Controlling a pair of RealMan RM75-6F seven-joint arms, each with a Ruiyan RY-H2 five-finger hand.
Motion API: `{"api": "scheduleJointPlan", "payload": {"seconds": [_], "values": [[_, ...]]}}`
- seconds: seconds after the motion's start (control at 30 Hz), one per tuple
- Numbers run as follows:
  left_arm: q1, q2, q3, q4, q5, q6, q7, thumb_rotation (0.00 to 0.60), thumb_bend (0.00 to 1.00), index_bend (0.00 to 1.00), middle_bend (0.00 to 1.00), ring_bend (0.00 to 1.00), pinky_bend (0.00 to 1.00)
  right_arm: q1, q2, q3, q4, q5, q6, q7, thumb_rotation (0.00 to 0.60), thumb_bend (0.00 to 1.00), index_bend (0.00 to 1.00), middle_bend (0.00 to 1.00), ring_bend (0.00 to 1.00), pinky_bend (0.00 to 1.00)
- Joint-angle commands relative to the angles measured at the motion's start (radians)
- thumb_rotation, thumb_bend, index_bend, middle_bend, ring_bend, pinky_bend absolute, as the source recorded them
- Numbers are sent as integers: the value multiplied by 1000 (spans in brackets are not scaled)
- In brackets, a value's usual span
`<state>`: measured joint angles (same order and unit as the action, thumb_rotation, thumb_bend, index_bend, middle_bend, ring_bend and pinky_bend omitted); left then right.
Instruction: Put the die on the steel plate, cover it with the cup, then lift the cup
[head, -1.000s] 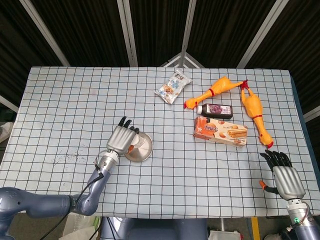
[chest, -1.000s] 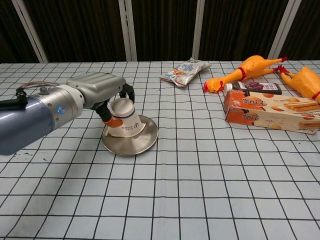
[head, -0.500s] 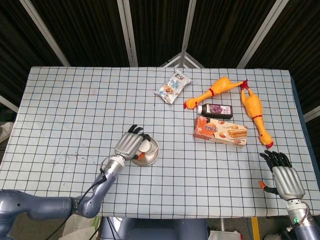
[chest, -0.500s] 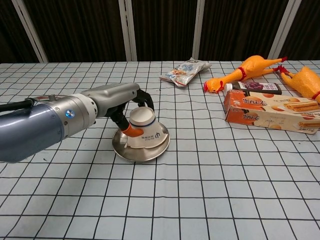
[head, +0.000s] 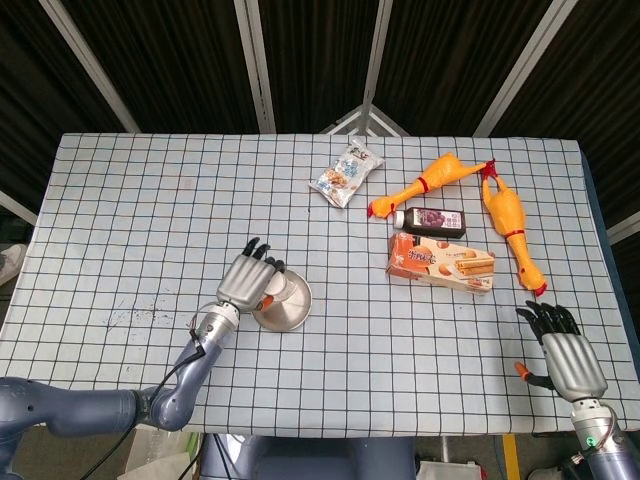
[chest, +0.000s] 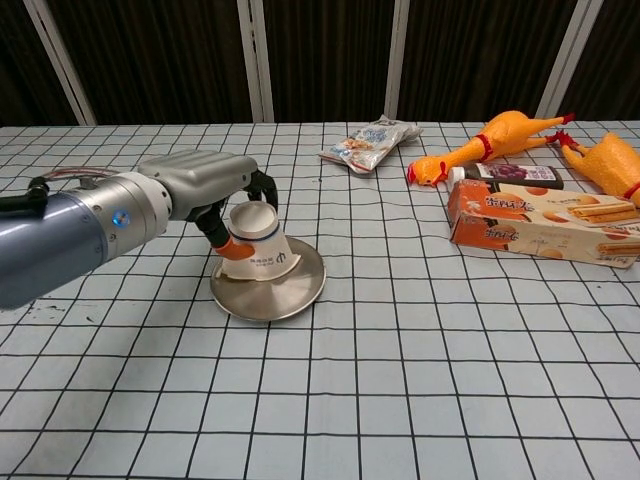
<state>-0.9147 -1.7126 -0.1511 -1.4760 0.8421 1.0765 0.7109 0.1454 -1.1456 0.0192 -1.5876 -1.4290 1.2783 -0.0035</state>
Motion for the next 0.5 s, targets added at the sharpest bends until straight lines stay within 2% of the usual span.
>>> {"api": "scheduleJointPlan", "payload": {"seconds": [0.03,0.17,0.33,0.5], "values": [[-14,-29,43,57,-4,79,159,600,500,492,385,127,47,0,0,0,1,2,-1,1,600,260,179,108,83,0],[-8,-43,25,52,-4,59,122,600,500,492,385,128,47,0,0,1,3,3,-1,4,600,259,179,108,83,0],[6,-39,-21,9,6,-22,-43,600,500,498,387,127,48,2,-1,2,9,8,-7,11,600,260,179,108,83,0],[18,-32,-36,-9,48,-80,-170,600,500,493,384,127,48,1,0,1,7,2,-3,12,600,260,180,108,83,0]]}}
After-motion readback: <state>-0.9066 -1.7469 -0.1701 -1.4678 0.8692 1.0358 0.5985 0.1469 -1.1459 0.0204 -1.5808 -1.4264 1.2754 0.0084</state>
